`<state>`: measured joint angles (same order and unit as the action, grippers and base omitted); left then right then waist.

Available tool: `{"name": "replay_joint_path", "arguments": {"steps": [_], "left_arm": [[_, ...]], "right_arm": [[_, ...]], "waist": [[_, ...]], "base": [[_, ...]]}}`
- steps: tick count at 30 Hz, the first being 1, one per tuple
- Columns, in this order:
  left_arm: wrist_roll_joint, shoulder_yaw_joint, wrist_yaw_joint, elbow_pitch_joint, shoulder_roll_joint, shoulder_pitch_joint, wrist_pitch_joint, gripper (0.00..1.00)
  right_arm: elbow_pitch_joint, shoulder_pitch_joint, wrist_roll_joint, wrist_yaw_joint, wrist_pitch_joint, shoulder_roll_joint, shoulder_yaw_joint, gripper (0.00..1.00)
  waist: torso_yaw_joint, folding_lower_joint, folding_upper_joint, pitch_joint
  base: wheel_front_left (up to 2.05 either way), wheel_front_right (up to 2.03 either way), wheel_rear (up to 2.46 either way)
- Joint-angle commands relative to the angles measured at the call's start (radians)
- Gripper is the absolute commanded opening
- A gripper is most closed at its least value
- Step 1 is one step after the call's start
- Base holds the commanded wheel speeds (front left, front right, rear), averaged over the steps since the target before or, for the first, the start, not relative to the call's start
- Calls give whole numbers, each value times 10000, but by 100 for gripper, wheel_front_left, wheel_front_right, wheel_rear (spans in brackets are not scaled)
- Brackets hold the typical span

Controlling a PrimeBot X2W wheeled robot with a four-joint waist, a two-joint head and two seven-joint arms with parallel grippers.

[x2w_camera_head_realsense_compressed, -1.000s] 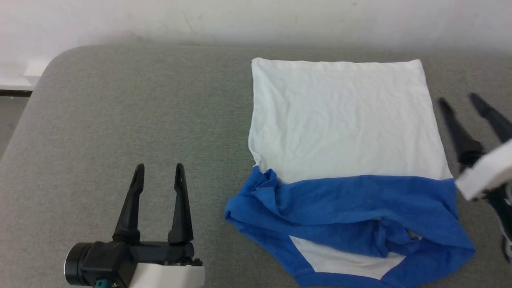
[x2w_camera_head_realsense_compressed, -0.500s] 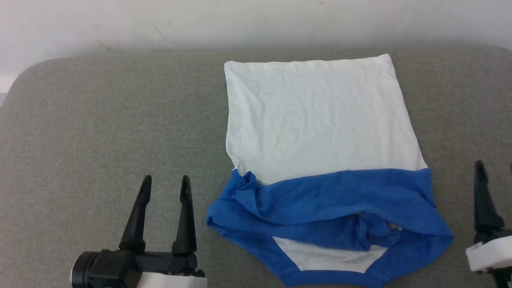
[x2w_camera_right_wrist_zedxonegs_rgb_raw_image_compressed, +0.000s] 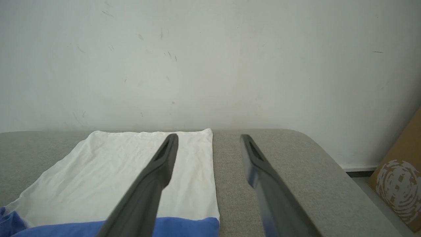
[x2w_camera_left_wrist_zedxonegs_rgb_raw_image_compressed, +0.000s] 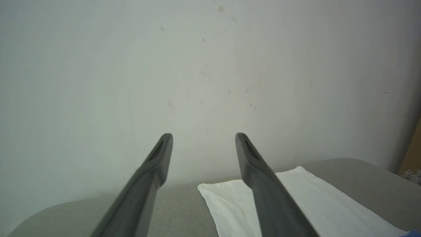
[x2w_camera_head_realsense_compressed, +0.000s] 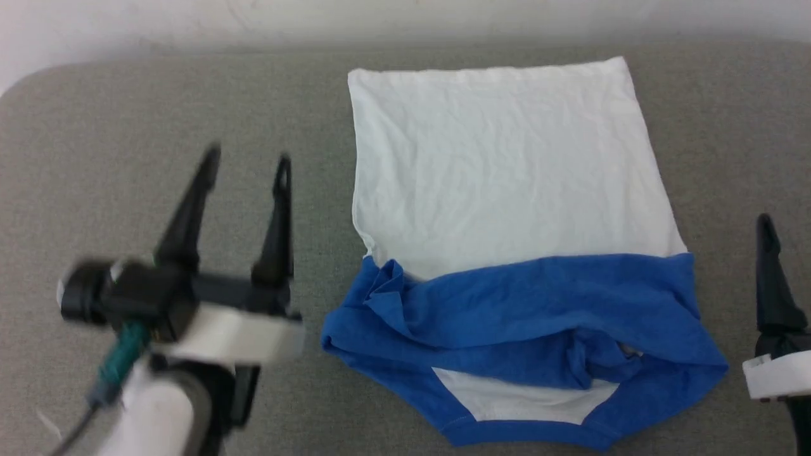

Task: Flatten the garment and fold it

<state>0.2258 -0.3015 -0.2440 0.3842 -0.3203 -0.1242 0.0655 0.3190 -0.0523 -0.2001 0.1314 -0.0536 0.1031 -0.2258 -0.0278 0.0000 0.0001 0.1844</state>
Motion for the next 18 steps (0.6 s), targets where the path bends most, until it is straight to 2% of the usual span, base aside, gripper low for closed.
{"name": "replay_joint_path", "arguments": {"steps": [1, 5, 9, 18], "left_arm": [[-7, 106, 204, 134, -102, -965, -488, 100], [-101, 35, 869, -25, -518, -3544, -2241, 100], [5, -89, 1458, -765, -584, -6088, -3827, 100], [430, -233, 1962, -3555, -199, -10123, -6651, 100]], "right_arm": [[133, 246, -113, -7, -32, 135, 1, 100], [323, 611, -408, -7, -50, 445, 79, 100], [423, 984, -773, -7, 11, 743, 176, 100], [247, 1733, -1351, -7, 420, 1202, 544, 100]], "waist": [[107, 0, -1, 674], [178, 0, -1, 1602], [140, 0, -1, 2597], [-158, 0, -1, 4241]], "base": [[0, 0, 0], [0, 0, 0], [0, 0, 0], [0, 0, 0]]}}
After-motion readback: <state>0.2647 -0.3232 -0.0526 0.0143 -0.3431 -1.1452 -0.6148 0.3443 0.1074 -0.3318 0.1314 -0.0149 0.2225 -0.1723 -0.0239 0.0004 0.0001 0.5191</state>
